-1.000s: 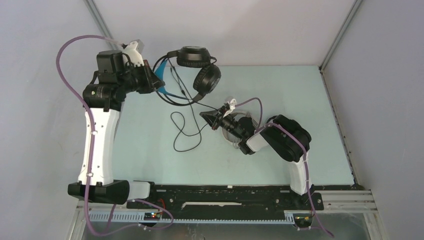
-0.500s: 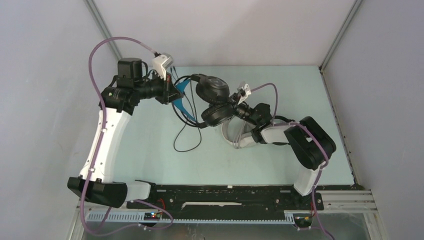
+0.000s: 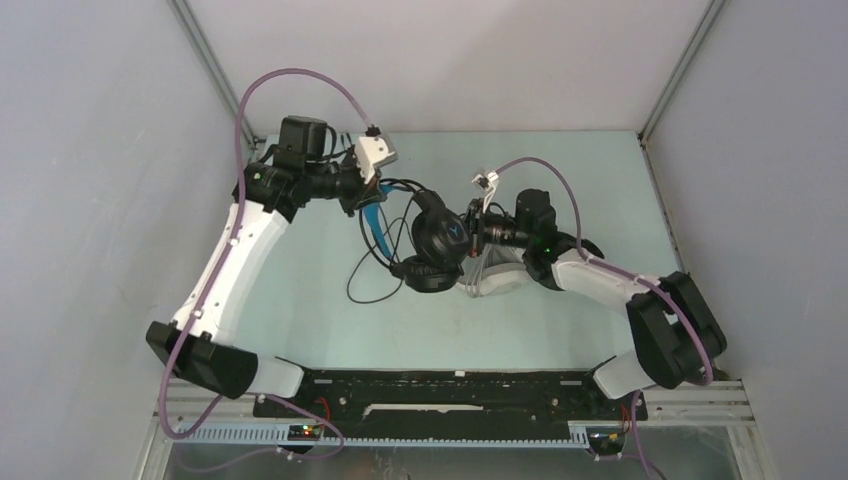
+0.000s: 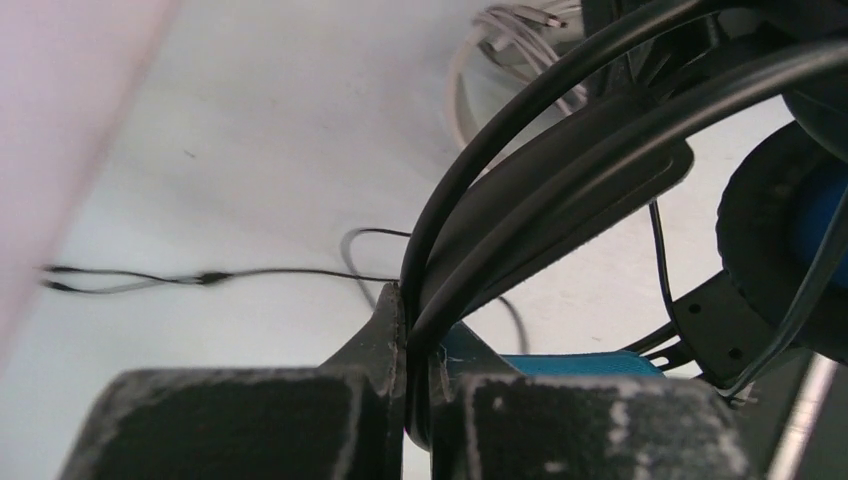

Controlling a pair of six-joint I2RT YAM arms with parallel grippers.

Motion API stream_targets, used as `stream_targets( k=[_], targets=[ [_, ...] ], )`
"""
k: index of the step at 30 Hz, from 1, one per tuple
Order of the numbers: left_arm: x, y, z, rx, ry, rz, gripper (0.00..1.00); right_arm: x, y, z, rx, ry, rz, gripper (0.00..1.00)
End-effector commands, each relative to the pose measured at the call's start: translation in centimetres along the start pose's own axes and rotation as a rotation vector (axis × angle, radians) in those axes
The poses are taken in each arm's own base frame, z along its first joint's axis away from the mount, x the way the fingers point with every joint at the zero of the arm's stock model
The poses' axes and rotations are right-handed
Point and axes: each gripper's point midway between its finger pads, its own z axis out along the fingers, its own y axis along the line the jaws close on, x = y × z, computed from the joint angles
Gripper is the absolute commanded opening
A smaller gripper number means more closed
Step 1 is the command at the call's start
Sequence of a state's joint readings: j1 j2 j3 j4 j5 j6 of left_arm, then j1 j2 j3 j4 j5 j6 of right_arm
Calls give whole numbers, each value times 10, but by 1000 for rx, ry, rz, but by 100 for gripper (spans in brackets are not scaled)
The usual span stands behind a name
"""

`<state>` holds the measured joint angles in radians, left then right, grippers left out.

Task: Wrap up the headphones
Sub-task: Wrap the headphones cable around the headphones.

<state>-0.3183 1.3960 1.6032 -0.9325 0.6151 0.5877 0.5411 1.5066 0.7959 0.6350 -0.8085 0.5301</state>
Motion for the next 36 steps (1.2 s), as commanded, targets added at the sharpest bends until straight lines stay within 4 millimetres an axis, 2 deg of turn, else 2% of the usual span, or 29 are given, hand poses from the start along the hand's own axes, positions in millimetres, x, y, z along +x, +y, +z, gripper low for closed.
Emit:
stream_targets(
  k=[1, 6, 11, 17, 21, 24, 30, 36],
  targets=[
    [0, -4, -21, -75, 19, 297, 0, -14, -6, -23, 134, 45, 133, 0],
    [1, -15, -18, -61, 5, 489, 0, -11, 8, -31, 146, 154, 186, 0],
    [14, -18, -19, -42, 78, 578, 0, -14, 27, -39, 119, 179, 180, 0],
    [33, -25, -17, 38, 165, 587, 0, -19, 52, -37, 45, 176, 14, 6],
    [39, -17, -20, 4, 206, 609, 0, -22, 61, -39, -8, 180, 30, 0],
    [38, -7, -21, -46, 228, 628, 0, -27, 76, -41, -72, 179, 54, 0],
    [36, 10, -17, -150, 229, 660, 0, -49, 97, -39, -161, 133, 150, 1],
    [28, 20, -14, -244, 184, 621, 0, -74, 115, -36, -258, 79, 216, 2]
  ],
)
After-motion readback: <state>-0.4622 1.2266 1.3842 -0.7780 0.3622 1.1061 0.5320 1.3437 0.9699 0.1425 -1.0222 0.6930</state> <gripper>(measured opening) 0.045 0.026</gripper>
